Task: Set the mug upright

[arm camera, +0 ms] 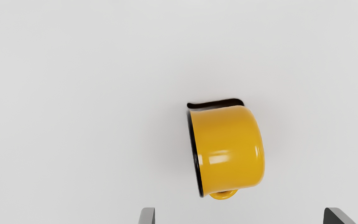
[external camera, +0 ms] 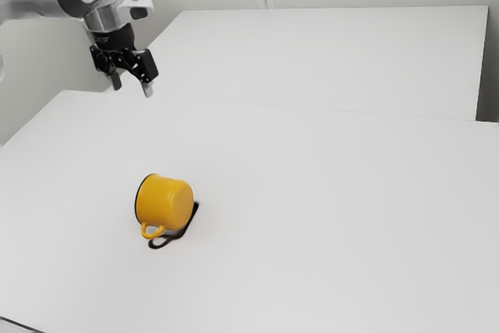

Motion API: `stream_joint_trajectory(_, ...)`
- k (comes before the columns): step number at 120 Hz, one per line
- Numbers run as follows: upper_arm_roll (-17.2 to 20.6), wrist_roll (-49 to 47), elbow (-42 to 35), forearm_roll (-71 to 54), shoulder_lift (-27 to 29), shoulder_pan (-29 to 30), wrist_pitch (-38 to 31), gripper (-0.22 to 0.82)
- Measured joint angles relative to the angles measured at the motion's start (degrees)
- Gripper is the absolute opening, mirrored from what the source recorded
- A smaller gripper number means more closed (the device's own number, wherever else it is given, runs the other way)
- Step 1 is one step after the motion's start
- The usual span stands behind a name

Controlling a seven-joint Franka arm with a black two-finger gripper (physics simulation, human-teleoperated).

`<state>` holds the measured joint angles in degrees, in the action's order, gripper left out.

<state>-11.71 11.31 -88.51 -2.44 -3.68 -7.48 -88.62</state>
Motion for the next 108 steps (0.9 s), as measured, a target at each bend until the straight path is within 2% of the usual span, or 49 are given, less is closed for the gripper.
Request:
stream_joint_trajectory(11,-0.2,1.3,-1.5,0.3,0.5,0.0,-3.5,0.59)
stream_joint_trajectory(39,-0.9,4.0,-13.5,8.6,5.6,2.7,-9.8,0.59)
stream_joint_trajectory(48,-1.0,4.7,-14.9,12.8,6.4,4.3,-9.1,0.59)
stream_joint_trajectory(75,-5.2,6.7,-19.3,25.7,6.5,6.8,-3.4,0.59)
stream_joint_trajectory(108,-5.6,10.4,-23.3,32.0,5.7,8.1,-0.4,0.59)
